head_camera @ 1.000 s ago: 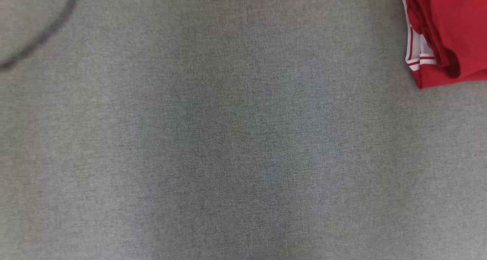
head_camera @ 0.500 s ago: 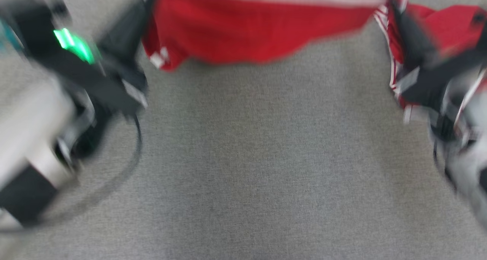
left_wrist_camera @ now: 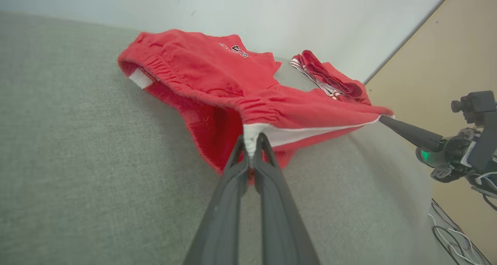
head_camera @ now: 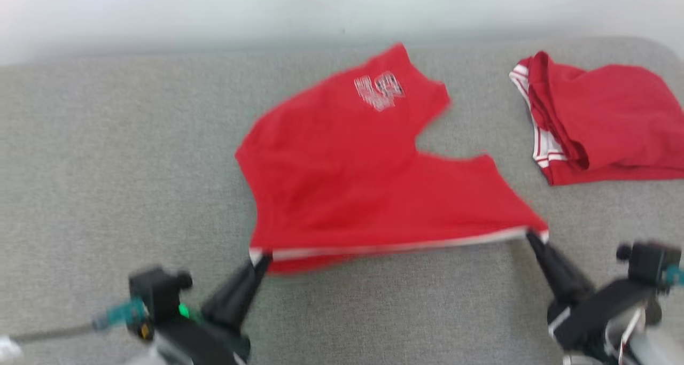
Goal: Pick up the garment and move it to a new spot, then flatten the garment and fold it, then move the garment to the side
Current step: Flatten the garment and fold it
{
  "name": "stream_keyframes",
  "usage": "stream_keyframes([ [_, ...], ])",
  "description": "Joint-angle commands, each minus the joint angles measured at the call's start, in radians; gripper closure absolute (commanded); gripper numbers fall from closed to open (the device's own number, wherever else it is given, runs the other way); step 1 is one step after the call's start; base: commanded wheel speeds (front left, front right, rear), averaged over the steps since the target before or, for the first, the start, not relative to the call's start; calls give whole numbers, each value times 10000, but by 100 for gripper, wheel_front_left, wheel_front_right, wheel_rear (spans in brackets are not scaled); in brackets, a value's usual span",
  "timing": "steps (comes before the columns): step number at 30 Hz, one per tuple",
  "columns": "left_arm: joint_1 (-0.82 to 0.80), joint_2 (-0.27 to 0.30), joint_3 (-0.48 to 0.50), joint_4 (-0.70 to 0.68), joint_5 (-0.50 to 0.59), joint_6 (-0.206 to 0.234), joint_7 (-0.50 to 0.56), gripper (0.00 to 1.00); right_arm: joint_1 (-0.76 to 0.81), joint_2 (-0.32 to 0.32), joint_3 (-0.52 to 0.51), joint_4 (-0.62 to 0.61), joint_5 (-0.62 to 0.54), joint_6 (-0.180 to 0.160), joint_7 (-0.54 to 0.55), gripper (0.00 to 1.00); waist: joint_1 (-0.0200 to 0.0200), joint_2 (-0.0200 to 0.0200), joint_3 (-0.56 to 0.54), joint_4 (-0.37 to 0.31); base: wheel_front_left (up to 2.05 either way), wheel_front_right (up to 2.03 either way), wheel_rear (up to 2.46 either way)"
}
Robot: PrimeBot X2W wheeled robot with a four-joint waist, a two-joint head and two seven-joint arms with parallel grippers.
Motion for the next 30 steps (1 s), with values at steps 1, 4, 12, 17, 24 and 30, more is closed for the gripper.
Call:
stream_keyframes([
  [1, 544, -185, 161, 64, 133, -3, -22, 100, 474, 97, -114, -49, -119, -21, 30, 100, 4, 2, -418, 105, 0, 0, 0],
  [4, 1389, -235, 114, 336, 740, -31, -22, 100, 1364, 226, -247, -231, -240, -21, 286, 100, 4, 2, -713, 176, 0, 0, 0],
  [12, 2721, -32, 716, 778, 1896, -54, -23, 100, 3446, 800, -613, -1054, -449, -21, 1034, 100, 4, 2, -1207, 366, 0, 0, 0],
  [17, 3227, -19, 926, 934, 2379, -62, -23, 100, 4560, 1372, -764, -1546, -454, -21, 1638, 100, 4, 2, -1361, 498, 0, 0, 0],
  [24, 3800, -314, 1131, 996, 2859, -53, -23, 100, 5683, 2067, -1360, -2334, -617, -21, 2315, 100, 4, 2, -1523, 563, 0, 0, 0],
  [30, 4000, -627, 1302, 688, 3039, -54, -23, 100, 5492, 2243, -2053, -2942, -1141, -21, 2650, 100, 4, 2, -1679, 532, 0, 0, 0],
])
